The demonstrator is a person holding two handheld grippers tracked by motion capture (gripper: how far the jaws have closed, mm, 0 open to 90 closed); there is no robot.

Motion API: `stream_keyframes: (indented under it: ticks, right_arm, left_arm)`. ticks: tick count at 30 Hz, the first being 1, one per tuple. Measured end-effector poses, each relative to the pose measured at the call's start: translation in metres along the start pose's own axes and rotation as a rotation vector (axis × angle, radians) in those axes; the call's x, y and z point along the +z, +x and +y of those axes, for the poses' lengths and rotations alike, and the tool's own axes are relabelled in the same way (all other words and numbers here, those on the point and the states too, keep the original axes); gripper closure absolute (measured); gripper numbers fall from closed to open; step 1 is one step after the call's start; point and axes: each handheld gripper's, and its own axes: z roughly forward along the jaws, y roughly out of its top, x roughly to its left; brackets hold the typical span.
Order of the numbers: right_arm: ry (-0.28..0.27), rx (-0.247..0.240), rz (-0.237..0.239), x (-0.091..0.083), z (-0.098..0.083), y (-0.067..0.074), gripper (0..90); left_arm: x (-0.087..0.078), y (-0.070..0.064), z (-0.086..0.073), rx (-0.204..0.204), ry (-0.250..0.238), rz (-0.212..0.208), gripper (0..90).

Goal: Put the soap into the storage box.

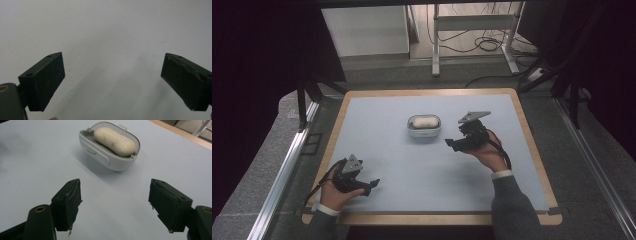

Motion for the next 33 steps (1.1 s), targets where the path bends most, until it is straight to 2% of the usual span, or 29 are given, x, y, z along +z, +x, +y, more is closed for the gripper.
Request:
stream_keyframes:
  ticks: [6,12,14,17,19,25,30,32,33]
  right_arm:
    - [-0.007,0.04,-0.042,-0.016,-0.032,0.004,24.5]
    - [-0.022,0.069,-0.058,-0.031,-0.061,0.009,24.4]
    - [-0.025,0.085,-0.046,-0.035,-0.076,0.01,24.3]
    - [-0.001,0.081,-0.059,-0.035,-0.083,0.011,24.0]
    - [-0.001,0.094,-0.061,-0.036,-0.086,0.01,24.1]
    - [-0.03,0.083,-0.069,-0.037,-0.083,0.012,24.0]
    - [-0.017,0.072,-0.074,-0.036,-0.085,0.012,23.0]
    - [-0.013,0.081,-0.085,-0.035,-0.087,0.01,22.1]
    - [-0.018,0.097,-0.11,-0.035,-0.089,0.006,20.9]
  left_arm:
    - [0.0,0.0,0.0,0.0,0.0,0.002,5.6]
    - [0.0,0.0,0.0,-0.001,-0.002,0.005,5.6]
    - [0.0,0.0,0.0,-0.003,-0.003,0.006,5.6]
    - [0.0,0.0,0.0,-0.003,-0.003,0.005,5.6]
    - [-0.001,0.0,0.0,-0.003,-0.004,0.005,5.6]
    - [-0.001,0.0,0.0,0.001,-0.002,0.007,5.6]
    - [-0.001,0.0,0.0,0.001,-0.002,0.008,5.6]
    - [-0.001,0.001,0.0,0.0,-0.004,0.008,5.6]
    - [-0.001,0.001,0.0,-0.001,-0.004,0.009,5.6]
